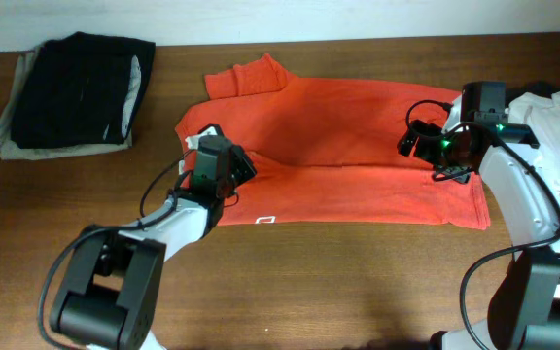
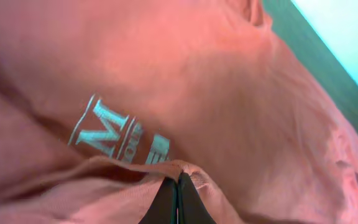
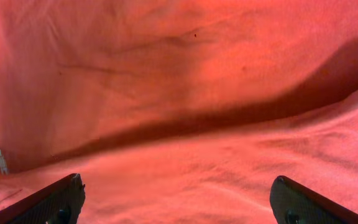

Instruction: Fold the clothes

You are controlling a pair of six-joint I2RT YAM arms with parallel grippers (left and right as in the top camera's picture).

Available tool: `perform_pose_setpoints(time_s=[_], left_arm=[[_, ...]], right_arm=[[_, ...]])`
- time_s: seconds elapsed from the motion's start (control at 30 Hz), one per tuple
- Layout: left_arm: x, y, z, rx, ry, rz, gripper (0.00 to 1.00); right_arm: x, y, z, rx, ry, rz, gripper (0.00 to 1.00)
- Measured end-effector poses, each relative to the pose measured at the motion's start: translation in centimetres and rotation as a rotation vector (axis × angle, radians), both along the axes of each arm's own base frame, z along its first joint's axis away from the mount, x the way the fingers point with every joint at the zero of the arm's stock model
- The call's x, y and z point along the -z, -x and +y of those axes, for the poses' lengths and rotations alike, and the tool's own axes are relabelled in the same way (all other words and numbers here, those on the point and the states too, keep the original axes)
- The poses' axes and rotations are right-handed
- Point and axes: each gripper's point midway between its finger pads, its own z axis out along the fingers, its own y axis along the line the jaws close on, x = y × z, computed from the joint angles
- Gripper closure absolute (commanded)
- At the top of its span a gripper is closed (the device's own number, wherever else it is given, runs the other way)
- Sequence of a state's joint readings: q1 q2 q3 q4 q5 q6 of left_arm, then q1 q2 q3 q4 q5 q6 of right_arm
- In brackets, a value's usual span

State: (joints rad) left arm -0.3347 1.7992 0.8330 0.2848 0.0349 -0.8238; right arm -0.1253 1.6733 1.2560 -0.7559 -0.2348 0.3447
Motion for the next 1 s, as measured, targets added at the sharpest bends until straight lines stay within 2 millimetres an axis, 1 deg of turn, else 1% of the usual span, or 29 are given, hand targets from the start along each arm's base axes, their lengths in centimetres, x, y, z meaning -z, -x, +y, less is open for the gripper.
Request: perform_pose_setpoints(time_s=[0.1,0.23,0.4,0.47,0.53,0.6,0.63,0.67,0.73,0.83,0.87,0.93,0.97,1.0], left_arm=[[-0.1,-0.8,-0.2,-0.002,0.012,-0.038,0.99],[-1.9,-2.0,-0.6,-0.002,0.04,-0.12,0.99],[-2.2,-2.2,-0.7,-0.002,0.045,-0.135,0.99],[-2.2,-2.2,-0.6,-0.006,0.042,-0.135,0.86],[-2.2,-2.2,-0.6,-0.007,0.038,-0.138,0.78],[-2.2,-2.3,-0.5,-0.015,0.039,-0.138,0.58],[-2.2,-2.3,-0.5,-0.016,0.039,-0.138,0.51],[-2.2,-2.3,-0.4,-0.018,0.037,-0.139,0.39],[-2.3,-2.3,-0.4,-0.02,0.035,-0.144,0.29],[-2.6,-2.5,-0.5,-0.009,0.033,-0.155,0.05],[-2.9,-2.7,-0.7,0.007,0.031,-0.161,0.01],[-4.0,-3.4,-1.3,0.066,0.041,-0.162,0.01],[-4.1,-3.5,-1.1,0.074,0.039,-0.15,0.01],[-3.6,-3.0,-0.6,0.083,0.025,-0.073,0.01]], right_arm=[[0.0,0.0,0.0,0.0,0.002,0.0,0.01],[0.0,0.0,0.0,0.0,0.003,0.0,0.01],[0.0,0.0,0.0,0.0,0.002,0.0,0.01],[0.0,0.0,0.0,0.001,0.002,0.0,0.01],[0.0,0.0,0.0,0.001,0.002,0.001,0.01],[0.0,0.0,0.0,0.001,0.002,0.002,0.01],[0.0,0.1,0.0,0.0,0.002,0.004,0.01],[0.0,0.1,0.0,0.0,0.002,0.004,0.01],[0.1,0.1,0.0,0.0,0.002,0.005,0.01],[0.1,0.1,0.0,0.001,0.002,0.005,0.01],[0.1,0.1,0.0,0.001,0.002,0.005,0.01],[0.1,0.2,0.0,0.0,0.002,0.01,0.01],[0.1,0.2,0.0,0.0,0.002,0.011,0.01],[0.1,0.3,0.0,-0.001,0.002,0.013,0.01]])
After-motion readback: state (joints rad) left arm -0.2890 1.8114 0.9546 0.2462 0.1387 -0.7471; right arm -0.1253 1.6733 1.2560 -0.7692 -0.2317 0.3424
